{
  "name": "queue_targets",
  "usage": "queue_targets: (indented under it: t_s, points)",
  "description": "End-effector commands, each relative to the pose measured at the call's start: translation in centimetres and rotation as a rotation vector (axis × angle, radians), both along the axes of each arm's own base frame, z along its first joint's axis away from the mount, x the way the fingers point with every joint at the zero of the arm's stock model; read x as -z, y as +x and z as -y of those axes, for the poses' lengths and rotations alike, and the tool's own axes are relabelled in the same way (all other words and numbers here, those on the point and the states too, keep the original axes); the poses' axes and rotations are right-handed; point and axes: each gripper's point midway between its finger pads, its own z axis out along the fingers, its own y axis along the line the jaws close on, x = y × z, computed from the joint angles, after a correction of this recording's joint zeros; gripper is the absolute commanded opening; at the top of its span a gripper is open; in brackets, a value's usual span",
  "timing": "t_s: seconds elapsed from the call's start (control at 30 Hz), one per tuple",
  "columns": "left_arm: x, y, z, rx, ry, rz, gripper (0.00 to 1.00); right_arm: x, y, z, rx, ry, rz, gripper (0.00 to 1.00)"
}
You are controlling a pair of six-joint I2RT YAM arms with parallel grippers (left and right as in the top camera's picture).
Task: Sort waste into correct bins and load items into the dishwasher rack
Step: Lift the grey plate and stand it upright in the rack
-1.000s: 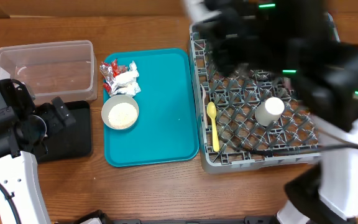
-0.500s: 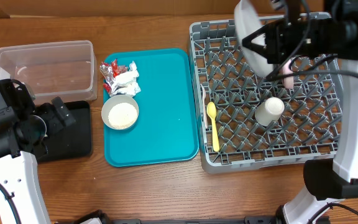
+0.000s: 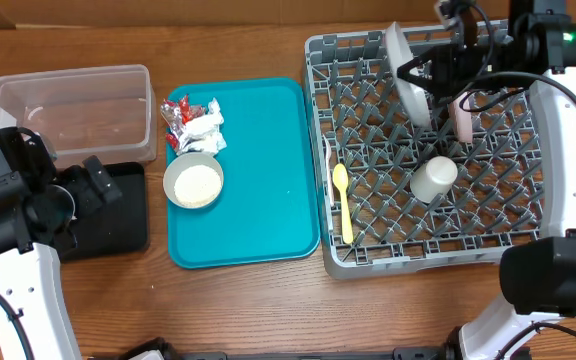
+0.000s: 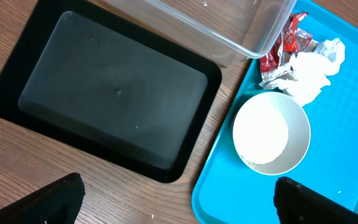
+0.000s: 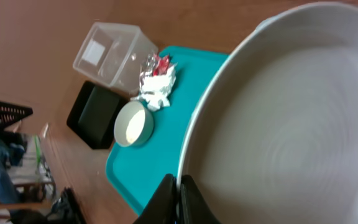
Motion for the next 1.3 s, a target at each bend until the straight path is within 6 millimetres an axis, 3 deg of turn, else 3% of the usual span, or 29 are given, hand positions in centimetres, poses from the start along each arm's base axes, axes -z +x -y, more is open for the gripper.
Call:
queue_targets:
  t_s: [0.0, 0.2, 0.5, 0.87, 1.0, 1.03, 1.1, 1.17, 1.27]
  points:
    - [-0.5, 0.2, -0.1, 0.019, 0.010, 0.013, 1.00, -0.7, 0.1, 0.4, -0.005, 0.048, 0.027, 0.04]
    - [-0.5, 0.2, -0.1, 0.018, 0.010, 0.013, 1.00, 0.2, 0.5, 1.5, 0.021, 0.047, 0.022, 0.04]
    - [-0.5, 0.2, -0.1, 0.019, 0.010, 0.013, 1.00, 3.6, 2.1, 3.8, 0.070, 0.053, -0.059, 0.04]
    - [-0.5, 0.2, -0.1, 0.019, 0.010, 0.013, 1.00, 7.1, 3.2, 4.1, 0.075, 0.059, -0.140, 0.04]
    - [-0.5, 0.2, -0.1, 0.019, 0.010, 0.013, 1.00, 7.0, 3.2, 4.1, 0.075, 0.060, -0.136, 0.04]
    - [-0.5, 0.3, -0.1, 0.018, 0.010, 0.013, 1.00, 6.8, 3.2, 4.1, 0.075, 0.059, -0.133, 0.17]
    - [-0.5, 0.3, -0.1, 0.018, 0.010, 0.013, 1.00, 6.3, 3.2, 4.1, 0.073, 0.062, -0.122, 0.27]
    - [-0.5, 0.2, -0.1, 0.019, 0.010, 0.013, 1.00, 4.7, 3.1, 4.0, 0.070, 0.058, -0.078, 0.39]
    - [-0.5, 0.2, -0.1, 0.019, 0.010, 0.013, 1.00, 0.6, 2.5, 3.6, 0.064, 0.045, 0.025, 0.40]
